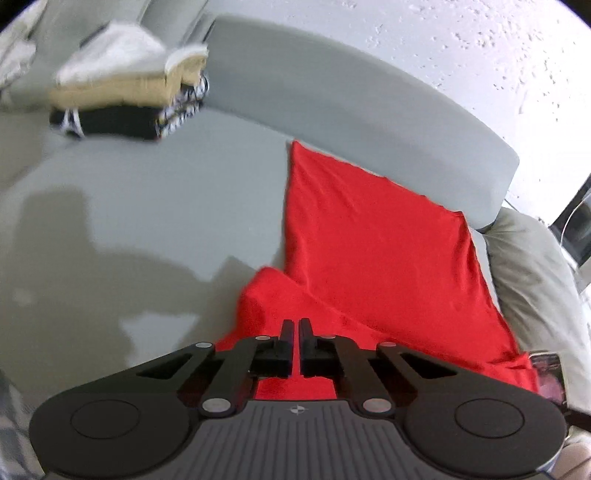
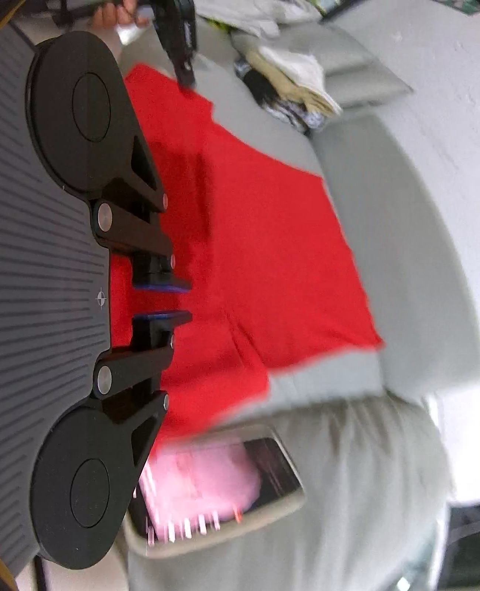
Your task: Fold clothes
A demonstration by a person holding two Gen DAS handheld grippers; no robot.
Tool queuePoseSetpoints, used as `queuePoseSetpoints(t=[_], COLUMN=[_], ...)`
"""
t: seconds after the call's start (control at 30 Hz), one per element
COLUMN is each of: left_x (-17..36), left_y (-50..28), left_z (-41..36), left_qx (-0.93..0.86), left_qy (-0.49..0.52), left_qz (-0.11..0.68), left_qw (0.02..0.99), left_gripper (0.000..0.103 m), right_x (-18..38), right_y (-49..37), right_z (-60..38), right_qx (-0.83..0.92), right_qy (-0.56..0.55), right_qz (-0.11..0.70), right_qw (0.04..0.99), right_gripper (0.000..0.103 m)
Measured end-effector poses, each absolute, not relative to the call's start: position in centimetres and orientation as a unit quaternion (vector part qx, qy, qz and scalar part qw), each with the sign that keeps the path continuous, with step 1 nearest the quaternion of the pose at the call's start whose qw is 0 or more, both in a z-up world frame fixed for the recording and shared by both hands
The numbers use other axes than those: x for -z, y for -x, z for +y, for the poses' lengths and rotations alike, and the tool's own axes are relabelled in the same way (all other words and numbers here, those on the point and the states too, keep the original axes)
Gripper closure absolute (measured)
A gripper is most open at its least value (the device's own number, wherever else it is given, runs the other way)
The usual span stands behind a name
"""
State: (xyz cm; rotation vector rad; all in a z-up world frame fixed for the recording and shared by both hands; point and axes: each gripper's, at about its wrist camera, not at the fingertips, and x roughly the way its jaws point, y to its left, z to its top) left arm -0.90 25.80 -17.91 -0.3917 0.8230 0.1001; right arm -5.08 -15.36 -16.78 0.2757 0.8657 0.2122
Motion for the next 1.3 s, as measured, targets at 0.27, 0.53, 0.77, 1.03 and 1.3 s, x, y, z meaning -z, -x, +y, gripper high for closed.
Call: queuePoseSetpoints(t=[0.27, 0.53, 0.77, 1.03, 1.3], left_x=[17.1, 15.3, 18.9, 16.2, 8.3], left_y=[2.7, 3.7, 4.8, 6.3, 5.4], left_z=[30.0, 22.8, 14.8, 16.3, 18.0], left_qx=[-0.212, -0.025, 0.046, 0.061, 0.035], left_qy=[0.206, 0.142, 0.02, 0.018, 0.058], left_qz=[0.386, 0.395, 0.449, 0.504, 0.399], left_qw=[0.874, 0.907, 0.892, 0.861, 0.914], left_gripper=[0.099, 0.097, 0.096, 0.09, 0.052], right_x=[18.1, 16.4, 18.1, 15.1, 5.4], right_y=[4.9, 5.9, 5.4, 9.3, 7.8], right_z=[-16.3, -15.9, -13.8, -16.7, -22.3], right_qx=[-0.083, -0.08, -0.085, -0.091, -0.078], right_qy=[-0.117, -0.1, -0.006, -0.034, -0.133], right_qz=[0.448, 0.424, 0.446, 0.478, 0.375], right_qw=[0.882, 0.897, 0.891, 0.873, 0.914], right_gripper=[0.098, 0.084, 0.082, 0.062, 0.049])
